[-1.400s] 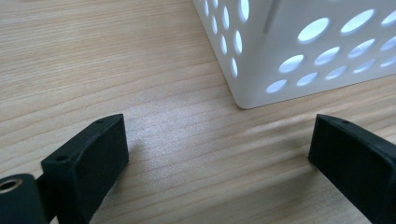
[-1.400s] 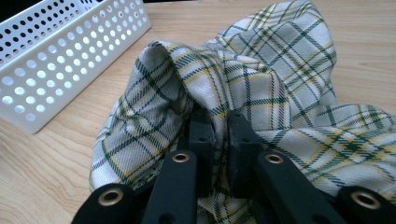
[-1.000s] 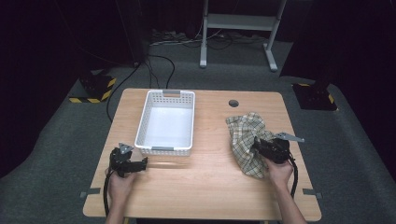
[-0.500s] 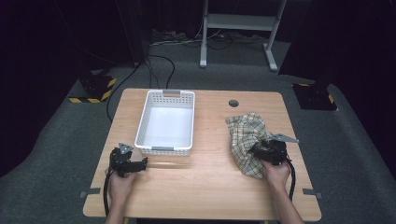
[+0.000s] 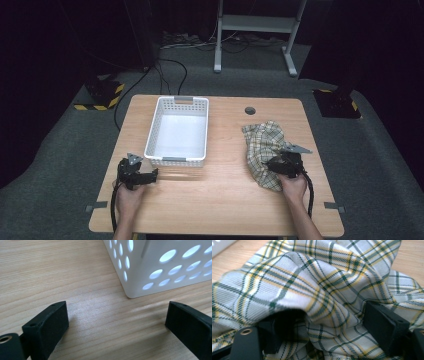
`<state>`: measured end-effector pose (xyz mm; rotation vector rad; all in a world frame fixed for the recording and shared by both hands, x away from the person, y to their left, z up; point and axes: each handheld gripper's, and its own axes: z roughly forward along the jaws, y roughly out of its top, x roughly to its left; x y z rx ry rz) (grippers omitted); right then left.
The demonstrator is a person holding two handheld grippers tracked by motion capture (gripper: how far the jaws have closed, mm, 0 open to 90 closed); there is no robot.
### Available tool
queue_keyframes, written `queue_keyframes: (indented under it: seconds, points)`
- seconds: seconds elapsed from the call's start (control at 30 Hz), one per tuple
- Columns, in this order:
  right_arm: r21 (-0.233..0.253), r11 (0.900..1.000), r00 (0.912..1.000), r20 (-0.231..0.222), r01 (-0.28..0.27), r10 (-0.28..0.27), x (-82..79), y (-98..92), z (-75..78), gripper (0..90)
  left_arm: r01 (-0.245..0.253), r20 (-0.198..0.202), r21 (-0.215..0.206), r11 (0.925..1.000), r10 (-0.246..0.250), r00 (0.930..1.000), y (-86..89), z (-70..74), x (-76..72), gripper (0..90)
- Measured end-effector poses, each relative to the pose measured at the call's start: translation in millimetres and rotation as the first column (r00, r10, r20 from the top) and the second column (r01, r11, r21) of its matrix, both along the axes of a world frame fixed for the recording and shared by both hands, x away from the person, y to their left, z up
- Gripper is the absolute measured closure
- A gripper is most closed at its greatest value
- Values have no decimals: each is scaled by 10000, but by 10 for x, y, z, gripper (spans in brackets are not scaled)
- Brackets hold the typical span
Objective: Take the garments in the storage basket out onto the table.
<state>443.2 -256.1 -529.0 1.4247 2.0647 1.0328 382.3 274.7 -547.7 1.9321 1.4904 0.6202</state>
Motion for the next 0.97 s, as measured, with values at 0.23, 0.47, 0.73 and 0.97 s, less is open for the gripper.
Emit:
queue_keyframes:
  seconds: [0.23,0.47,0.73,0.97]
  points:
    - [19,9999,9990,429,139,-139,-46,14,-98,213,0,1,2,10000,0,10000,0,0,0,49]
    - [-121,9999,9987,493,116,-110,-45,31,-119,205,-6,-5,1,10000,6,10000,-1,0,-1,49]
    - [-1061,9941,9980,607,209,-145,-49,117,-128,201,-6,-5,1,10000,6,10000,-1,0,-1,48]
    - [-1058,9942,9981,607,209,-145,-50,116,-127,200,-5,-5,1,10000,5,10000,-1,0,-1,49]
